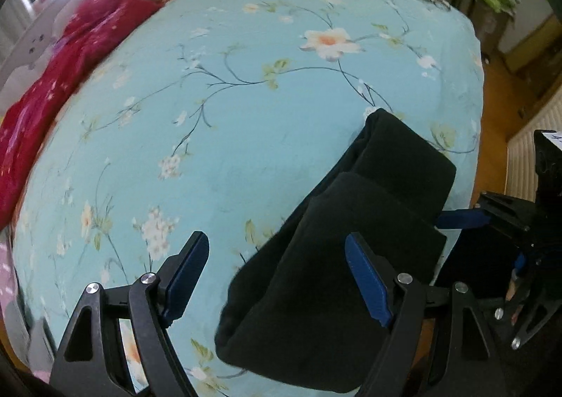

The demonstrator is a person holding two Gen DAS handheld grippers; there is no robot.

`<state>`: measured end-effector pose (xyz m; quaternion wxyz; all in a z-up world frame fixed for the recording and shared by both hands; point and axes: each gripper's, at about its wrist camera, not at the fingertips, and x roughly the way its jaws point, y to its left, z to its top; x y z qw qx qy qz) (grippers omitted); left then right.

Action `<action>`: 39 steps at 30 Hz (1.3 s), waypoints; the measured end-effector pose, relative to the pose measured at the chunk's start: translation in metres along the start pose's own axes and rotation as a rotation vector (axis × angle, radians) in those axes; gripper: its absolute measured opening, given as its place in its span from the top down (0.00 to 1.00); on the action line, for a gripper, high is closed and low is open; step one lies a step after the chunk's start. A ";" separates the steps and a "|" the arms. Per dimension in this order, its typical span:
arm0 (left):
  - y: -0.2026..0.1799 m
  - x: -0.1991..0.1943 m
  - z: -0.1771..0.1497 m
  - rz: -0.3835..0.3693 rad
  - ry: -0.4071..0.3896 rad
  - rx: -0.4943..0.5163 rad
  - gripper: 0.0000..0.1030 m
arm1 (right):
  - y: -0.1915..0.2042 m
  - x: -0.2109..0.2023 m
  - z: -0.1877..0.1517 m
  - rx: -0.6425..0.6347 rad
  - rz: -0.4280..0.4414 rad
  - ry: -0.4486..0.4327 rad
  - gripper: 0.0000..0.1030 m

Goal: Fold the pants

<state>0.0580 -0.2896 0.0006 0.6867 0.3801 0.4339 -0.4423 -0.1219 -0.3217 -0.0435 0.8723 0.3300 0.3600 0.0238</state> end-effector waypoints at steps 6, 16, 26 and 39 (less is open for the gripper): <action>0.002 0.022 0.006 -0.185 0.090 0.055 0.21 | -0.010 0.019 -0.005 0.053 0.090 0.050 0.29; 0.018 0.070 -0.009 -0.400 0.169 -0.131 0.49 | -0.024 0.032 -0.010 0.107 0.128 0.084 0.59; -0.002 -0.023 0.001 -0.336 -0.050 -0.058 0.73 | -0.021 -0.014 -0.001 0.197 0.314 0.026 0.72; -0.046 0.074 0.050 -0.221 0.075 -0.258 0.43 | -0.101 -0.040 -0.021 0.338 0.098 -0.018 0.72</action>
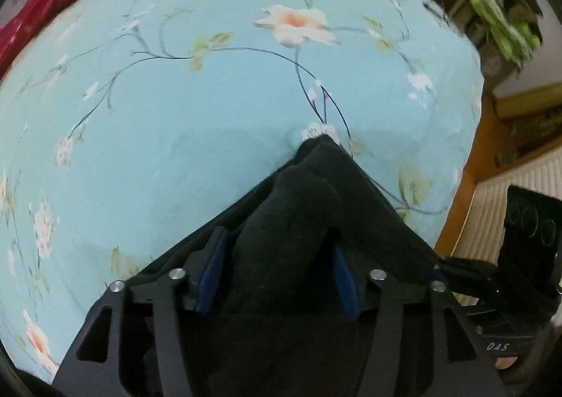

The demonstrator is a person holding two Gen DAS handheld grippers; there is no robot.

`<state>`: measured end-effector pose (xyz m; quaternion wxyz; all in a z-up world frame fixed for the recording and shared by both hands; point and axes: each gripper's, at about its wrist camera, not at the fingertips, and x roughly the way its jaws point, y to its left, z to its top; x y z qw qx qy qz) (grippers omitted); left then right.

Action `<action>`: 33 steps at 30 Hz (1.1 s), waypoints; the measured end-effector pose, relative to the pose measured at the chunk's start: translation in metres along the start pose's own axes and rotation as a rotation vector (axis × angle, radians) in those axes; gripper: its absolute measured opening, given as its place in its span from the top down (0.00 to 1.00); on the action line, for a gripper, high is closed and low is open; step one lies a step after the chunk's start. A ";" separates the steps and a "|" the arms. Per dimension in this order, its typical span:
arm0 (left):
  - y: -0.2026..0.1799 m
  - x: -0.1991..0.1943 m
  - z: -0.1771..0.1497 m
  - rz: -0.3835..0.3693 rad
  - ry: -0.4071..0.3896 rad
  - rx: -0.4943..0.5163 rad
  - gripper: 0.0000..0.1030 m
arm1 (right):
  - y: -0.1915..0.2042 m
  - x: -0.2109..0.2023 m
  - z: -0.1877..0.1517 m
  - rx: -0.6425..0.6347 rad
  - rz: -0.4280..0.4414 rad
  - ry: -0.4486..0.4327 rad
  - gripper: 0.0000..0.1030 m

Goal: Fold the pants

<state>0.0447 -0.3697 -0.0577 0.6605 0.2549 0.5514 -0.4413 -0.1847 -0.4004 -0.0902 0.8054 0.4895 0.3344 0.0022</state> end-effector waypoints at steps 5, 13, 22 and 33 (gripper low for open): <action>0.038 -0.062 -0.025 -0.052 -0.088 -0.160 0.42 | 0.009 -0.029 0.008 -0.035 0.008 -0.021 0.69; 0.108 -0.080 -0.119 0.032 -0.159 -0.489 0.24 | 0.025 -0.010 0.037 -0.134 0.016 0.008 0.52; 0.081 -0.046 -0.104 0.073 -0.157 -0.609 0.51 | 0.058 -0.015 0.071 -0.294 0.024 -0.003 0.90; 0.092 -0.069 -0.129 0.158 -0.228 -0.676 0.32 | 0.041 -0.021 0.087 -0.302 -0.145 0.018 0.85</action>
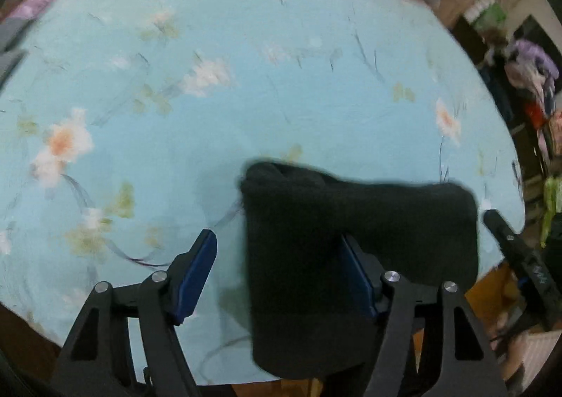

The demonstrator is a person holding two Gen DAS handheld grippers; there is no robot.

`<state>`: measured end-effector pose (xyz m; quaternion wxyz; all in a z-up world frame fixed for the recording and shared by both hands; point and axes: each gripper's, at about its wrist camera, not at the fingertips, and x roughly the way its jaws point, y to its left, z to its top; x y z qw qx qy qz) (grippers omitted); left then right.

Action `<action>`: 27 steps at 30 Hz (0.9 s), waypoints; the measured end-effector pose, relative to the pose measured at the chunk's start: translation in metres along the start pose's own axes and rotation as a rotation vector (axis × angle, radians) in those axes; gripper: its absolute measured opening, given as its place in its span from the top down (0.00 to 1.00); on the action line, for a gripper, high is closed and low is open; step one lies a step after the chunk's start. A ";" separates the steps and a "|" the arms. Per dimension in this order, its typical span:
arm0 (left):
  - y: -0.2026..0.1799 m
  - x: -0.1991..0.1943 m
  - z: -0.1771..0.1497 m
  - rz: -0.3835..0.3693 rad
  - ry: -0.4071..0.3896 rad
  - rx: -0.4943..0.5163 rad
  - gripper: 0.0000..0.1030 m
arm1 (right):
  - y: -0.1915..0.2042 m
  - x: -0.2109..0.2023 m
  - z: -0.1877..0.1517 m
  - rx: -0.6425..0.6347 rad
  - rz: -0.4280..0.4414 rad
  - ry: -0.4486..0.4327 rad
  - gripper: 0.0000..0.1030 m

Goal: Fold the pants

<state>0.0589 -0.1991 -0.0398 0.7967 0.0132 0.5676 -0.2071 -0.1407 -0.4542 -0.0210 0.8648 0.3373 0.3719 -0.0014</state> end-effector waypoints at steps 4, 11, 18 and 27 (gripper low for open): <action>-0.012 -0.015 -0.003 0.031 -0.096 0.027 0.32 | 0.037 -0.017 0.017 -0.095 0.096 -0.068 0.85; -0.038 0.050 0.002 0.175 -0.036 0.148 0.29 | 0.037 0.060 0.002 -0.153 0.010 0.121 0.86; -0.018 0.061 0.010 0.113 -0.021 0.065 0.19 | 0.007 0.063 0.003 -0.072 0.098 0.095 0.89; -0.028 0.032 -0.003 0.147 -0.072 0.109 0.20 | 0.022 0.057 0.013 -0.062 0.063 0.120 0.85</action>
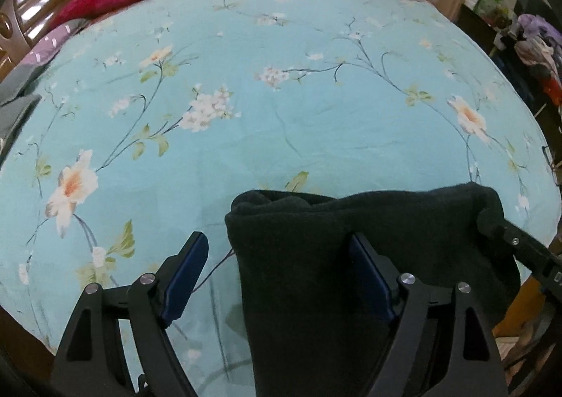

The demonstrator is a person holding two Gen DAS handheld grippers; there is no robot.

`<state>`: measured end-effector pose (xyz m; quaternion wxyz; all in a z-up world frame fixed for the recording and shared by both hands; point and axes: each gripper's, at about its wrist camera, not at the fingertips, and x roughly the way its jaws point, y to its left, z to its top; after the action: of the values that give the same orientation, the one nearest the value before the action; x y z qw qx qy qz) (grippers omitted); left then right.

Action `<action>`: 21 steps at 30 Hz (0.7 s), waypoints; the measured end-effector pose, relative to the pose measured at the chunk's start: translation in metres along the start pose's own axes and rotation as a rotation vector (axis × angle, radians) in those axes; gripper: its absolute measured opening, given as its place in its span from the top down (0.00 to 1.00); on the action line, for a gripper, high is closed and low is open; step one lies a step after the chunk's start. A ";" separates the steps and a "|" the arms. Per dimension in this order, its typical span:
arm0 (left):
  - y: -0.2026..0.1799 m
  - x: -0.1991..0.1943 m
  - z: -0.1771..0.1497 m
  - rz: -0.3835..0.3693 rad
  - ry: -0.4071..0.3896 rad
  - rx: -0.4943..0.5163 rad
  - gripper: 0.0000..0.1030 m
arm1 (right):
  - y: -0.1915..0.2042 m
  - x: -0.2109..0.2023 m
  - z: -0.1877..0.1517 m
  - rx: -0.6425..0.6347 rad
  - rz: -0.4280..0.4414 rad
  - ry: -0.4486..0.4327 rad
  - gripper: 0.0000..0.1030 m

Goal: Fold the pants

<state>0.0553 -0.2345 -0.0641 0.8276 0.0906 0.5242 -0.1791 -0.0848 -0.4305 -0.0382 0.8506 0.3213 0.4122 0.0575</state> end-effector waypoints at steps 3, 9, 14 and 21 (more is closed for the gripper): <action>0.001 -0.008 -0.006 -0.008 0.004 -0.004 0.22 | 0.015 -0.016 -0.009 -0.041 -0.023 -0.037 0.85; 0.006 -0.025 -0.021 -0.006 -0.002 -0.017 0.23 | 0.027 -0.038 -0.032 -0.087 -0.053 -0.046 0.84; 0.013 -0.041 -0.036 0.001 -0.005 -0.017 0.23 | 0.020 -0.041 -0.047 -0.072 -0.069 -0.035 0.79; 0.026 -0.005 -0.080 -0.067 0.170 -0.051 0.20 | 0.010 -0.022 -0.065 -0.113 -0.069 -0.019 0.70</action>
<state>-0.0031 -0.1826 -0.0949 0.7757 0.0670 0.5996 -0.1850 -0.1459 -0.3983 -0.0473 0.8729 0.2586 0.4109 0.0482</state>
